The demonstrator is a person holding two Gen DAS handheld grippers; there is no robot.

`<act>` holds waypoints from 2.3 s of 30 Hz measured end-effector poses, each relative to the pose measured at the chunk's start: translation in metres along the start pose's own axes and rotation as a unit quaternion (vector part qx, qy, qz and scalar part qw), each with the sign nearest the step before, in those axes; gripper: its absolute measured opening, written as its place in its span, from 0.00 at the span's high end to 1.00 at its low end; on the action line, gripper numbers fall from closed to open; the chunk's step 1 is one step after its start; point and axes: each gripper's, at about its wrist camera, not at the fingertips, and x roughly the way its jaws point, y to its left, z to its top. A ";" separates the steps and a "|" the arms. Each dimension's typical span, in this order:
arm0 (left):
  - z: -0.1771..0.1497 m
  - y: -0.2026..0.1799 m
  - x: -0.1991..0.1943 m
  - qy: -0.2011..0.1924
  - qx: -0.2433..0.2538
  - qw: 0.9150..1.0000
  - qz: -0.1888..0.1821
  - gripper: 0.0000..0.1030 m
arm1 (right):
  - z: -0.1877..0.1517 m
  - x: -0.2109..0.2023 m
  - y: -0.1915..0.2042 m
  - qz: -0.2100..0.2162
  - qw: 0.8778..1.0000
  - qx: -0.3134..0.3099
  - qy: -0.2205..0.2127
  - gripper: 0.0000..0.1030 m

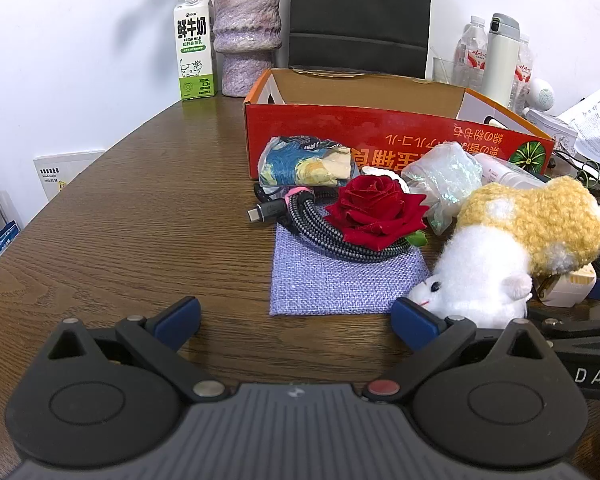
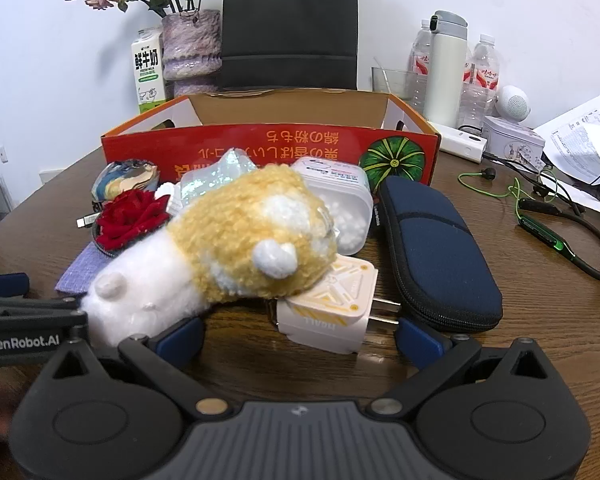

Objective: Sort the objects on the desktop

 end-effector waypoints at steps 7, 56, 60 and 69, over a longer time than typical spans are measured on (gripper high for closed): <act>0.001 0.001 0.001 0.000 0.001 1.000 -0.001 0.00 | -0.001 -0.001 -0.001 0.000 1.000 0.001 0.000 0.00; 0.002 0.002 0.002 -0.001 0.002 1.000 -0.002 0.00 | -0.001 0.000 -0.001 0.002 1.000 -0.001 0.002 0.00; 0.001 0.005 -0.006 -0.017 0.004 1.000 -0.018 0.02 | -0.008 -0.013 -0.004 0.010 1.000 0.005 0.003 0.02; 0.017 -0.010 -0.044 -0.077 0.067 0.970 -0.219 0.03 | 0.006 -0.063 -0.059 0.037 0.997 0.035 -0.061 0.06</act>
